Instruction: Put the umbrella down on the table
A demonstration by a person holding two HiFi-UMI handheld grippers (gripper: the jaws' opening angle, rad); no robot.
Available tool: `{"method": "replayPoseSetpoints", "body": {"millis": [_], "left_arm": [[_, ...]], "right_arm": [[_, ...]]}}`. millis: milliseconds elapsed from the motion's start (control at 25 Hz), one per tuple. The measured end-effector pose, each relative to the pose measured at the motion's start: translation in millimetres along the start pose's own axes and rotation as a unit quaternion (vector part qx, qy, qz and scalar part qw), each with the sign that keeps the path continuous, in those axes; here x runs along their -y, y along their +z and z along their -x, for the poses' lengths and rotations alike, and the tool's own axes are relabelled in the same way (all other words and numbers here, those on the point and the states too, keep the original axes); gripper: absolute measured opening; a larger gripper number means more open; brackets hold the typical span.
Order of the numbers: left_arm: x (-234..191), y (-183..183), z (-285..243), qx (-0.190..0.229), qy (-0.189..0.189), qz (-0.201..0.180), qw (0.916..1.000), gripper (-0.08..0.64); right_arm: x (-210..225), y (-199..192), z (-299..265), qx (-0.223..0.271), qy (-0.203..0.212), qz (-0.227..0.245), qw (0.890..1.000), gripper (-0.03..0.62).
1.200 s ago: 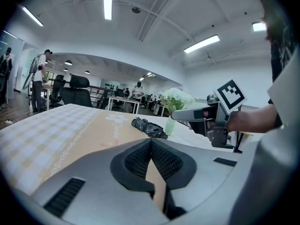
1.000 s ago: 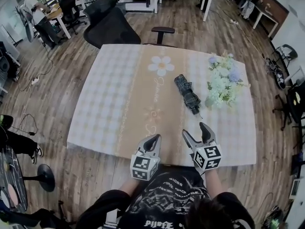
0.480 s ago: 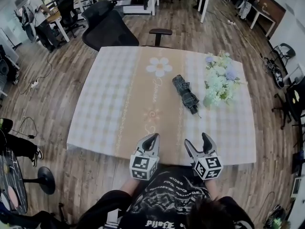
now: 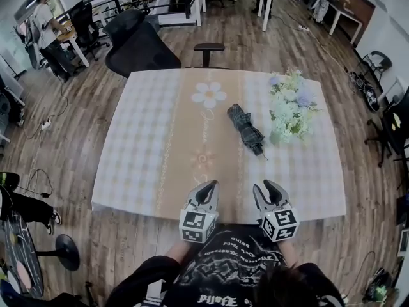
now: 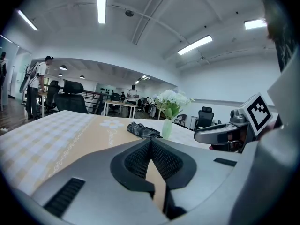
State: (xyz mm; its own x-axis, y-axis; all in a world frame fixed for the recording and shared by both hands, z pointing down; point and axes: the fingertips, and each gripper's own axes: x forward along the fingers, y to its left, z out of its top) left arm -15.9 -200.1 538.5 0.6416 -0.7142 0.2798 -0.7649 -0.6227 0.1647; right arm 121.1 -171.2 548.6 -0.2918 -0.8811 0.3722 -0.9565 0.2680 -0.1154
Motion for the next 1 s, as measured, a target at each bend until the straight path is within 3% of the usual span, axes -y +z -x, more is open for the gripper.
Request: {"method": "replayPoseSetpoints", "body": {"millis": [160, 240, 1000], "left_arm": [[-6.4, -1.1, -2.3, -0.007, 0.016, -0.001, 0.9999, 0.020], [-11.9, -2.8, -1.7, -0.011, 0.028, 0.002, 0.9996, 0.020], [-29.4, 8.5, -7.9, 0.007, 0.036, 0.009, 0.9993, 0.020]], "right_arm": [[19.5, -6.9, -5.1, -0.016, -0.056, 0.006, 0.998, 0.062], [23.1, -9.0, -6.8, -0.020, -0.064, 0.002, 0.998, 0.013], [14.5, 0.9, -27.0, -0.005, -0.057, -0.009, 0.998, 0.007]]}}
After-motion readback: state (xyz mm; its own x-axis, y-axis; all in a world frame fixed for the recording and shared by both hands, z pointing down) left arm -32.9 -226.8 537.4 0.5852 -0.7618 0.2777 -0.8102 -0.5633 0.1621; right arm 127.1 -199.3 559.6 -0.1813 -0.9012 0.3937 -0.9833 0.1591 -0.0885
